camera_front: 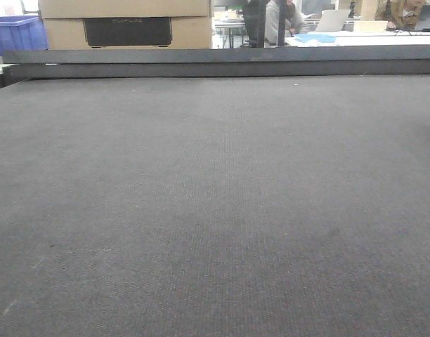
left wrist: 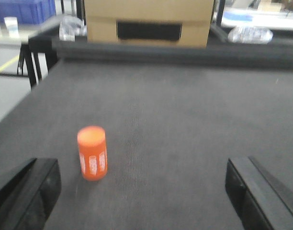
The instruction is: Place cylindrical capacitor in blue bin on shelf
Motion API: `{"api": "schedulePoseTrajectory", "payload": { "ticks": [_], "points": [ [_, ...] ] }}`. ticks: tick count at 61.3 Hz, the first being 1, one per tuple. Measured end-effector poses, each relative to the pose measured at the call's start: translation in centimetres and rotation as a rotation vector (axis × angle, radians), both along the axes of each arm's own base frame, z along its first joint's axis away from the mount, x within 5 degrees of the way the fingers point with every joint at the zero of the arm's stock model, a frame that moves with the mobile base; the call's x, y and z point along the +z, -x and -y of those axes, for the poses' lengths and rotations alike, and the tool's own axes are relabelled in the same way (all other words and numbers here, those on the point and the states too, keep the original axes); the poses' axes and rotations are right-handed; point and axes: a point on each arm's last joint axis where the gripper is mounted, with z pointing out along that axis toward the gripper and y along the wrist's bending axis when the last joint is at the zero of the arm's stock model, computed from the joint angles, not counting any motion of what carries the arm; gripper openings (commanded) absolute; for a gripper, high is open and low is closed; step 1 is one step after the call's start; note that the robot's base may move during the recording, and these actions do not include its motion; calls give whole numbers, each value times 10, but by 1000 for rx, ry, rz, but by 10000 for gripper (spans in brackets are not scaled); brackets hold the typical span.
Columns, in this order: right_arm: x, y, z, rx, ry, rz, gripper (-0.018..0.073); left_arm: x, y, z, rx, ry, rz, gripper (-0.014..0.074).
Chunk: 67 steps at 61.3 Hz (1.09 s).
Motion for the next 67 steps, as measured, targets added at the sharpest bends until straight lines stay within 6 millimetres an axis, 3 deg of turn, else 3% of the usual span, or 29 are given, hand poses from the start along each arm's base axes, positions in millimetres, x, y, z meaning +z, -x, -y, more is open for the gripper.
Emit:
{"api": "schedulePoseTrajectory", "payload": {
  "ticks": [4, 11, 26, 53, 67],
  "points": [
    [21, 17, -2, 4, 0, 22, -162, -17, -5, 0, 2, 1, 12, 608],
    [41, 41, -5, 13, -6, 2, -162, -45, -15, 1, 12, 43, 29, 608],
    [59, 72, -10, 26, -14, -43, -162, -65, -55, 0, 69, 74, 16, 608],
    [57, 75, -10, 28, -18, -72, -162, -93, -178, 4, 138, 71, -111, 608],
    [57, 76, -11, 29, -19, -78, -162, -117, -221, -12, 219, 85, -176, 608]
  ]
}}
